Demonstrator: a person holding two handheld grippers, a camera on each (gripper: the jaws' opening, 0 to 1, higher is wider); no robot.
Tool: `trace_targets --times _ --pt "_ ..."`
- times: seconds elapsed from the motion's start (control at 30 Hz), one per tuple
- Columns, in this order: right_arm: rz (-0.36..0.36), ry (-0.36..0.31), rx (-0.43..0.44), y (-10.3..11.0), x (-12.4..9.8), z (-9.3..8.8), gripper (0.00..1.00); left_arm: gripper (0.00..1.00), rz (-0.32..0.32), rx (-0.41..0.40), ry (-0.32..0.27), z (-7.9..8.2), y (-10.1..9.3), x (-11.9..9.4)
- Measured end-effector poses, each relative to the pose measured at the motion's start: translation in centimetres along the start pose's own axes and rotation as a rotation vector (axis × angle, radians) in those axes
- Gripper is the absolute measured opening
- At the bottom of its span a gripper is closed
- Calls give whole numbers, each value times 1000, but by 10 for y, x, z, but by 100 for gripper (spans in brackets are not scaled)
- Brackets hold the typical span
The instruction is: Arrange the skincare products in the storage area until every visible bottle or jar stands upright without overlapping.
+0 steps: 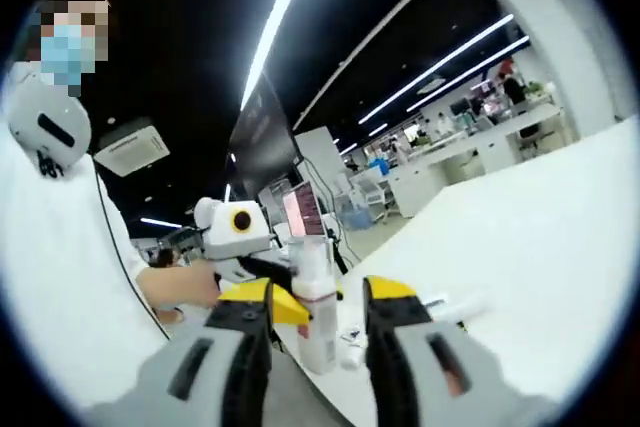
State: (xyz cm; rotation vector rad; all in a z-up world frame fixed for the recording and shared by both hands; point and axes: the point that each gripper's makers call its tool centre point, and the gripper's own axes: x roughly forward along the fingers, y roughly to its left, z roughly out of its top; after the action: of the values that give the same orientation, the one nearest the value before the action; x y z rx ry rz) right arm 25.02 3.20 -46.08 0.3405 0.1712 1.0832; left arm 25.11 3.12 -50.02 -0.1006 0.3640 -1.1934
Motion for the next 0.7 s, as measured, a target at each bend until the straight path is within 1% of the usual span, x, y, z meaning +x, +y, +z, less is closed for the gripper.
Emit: trace_targets --times 0.07,0.1,0.2,0.27,0.33,0.37,0.4,0.43,0.57,0.7 --pt "-20 20 -36 0 4 0 38 17 -6 28 9 -1 -5 5" --pt "-22 41 -67 2 6 -2 38 17 -10 51 19 -2 -8 7" --pt "-43 77 -70 -2 7 -11 37 17 -19 83 36 -2 -11 12" --pt "-70 71 -63 -6 4 -13 32 17 -23 100 46 -3 -12 14" --pt "-80 58 -46 -6 2 -13 23 17 -24 111 52 -3 -12 16" --pt "-92 51 -54 -6 1 -12 23 17 -27 117 56 -4 -11 17" --pt "-98 54 -58 -7 0 -12 23 17 -28 119 55 -4 -11 18" --pt "-122 66 -79 -10 -1 -14 23 17 -31 121 59 -5 -12 19" --pt "-146 69 -127 -11 -3 -13 22 18 -37 140 65 -6 -11 24" --pt "-184 94 -195 -17 -6 -13 22 18 -38 176 75 -7 -10 29"
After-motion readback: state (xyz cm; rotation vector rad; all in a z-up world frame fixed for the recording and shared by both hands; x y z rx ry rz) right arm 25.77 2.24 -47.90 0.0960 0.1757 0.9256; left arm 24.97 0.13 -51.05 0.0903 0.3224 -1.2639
